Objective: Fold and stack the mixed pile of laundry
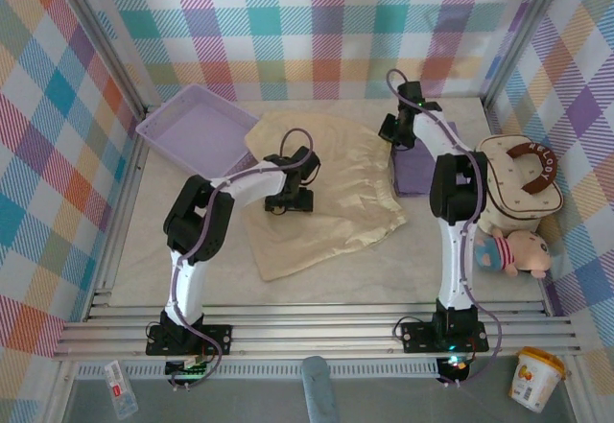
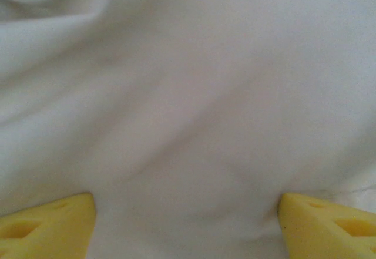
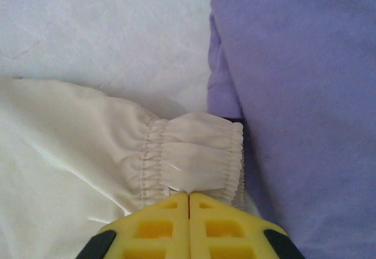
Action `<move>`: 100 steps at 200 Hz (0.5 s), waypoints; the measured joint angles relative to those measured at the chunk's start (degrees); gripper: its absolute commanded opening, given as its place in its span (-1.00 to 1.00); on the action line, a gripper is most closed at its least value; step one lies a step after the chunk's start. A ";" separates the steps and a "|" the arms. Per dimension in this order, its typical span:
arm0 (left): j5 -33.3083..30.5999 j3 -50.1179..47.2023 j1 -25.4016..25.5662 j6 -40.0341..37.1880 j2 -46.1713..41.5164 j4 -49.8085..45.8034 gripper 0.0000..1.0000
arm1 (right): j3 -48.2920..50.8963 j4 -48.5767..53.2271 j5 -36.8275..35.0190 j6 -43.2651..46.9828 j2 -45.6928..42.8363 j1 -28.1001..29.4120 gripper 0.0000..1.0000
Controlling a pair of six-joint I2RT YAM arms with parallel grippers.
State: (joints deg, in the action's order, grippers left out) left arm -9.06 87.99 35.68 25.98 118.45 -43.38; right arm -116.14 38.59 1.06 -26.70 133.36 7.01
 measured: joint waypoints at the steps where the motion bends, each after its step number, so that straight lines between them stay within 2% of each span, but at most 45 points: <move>1: -0.02 0.28 0.00 0.02 0.00 -0.31 0.74 | 0.20 -0.07 0.00 0.15 -0.11 -0.02 -0.67; 23: 0.72 5.62 -0.13 -0.94 -0.28 -4.57 0.85 | 10.67 -0.22 0.74 2.58 -7.50 -0.09 -0.13; 42: 1.64 7.21 -0.22 -1.18 -3.34 -6.25 0.87 | 24.04 -0.52 1.95 3.30 -18.51 0.37 0.22; 74: 3.04 4.83 -0.22 0.42 -12.50 -8.41 0.86 | 45.07 -0.96 4.37 2.60 -39.76 0.92 0.42; 100: 4.63 -3.63 -0.22 3.93 -20.31 -7.45 0.88 | 57.20 -1.53 6.64 1.14 -50.40 1.03 0.57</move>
State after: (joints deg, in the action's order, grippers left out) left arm -4.43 84.36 35.46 29.91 98.15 -50.83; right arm -58.94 37.06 7.70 -25.56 82.96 8.03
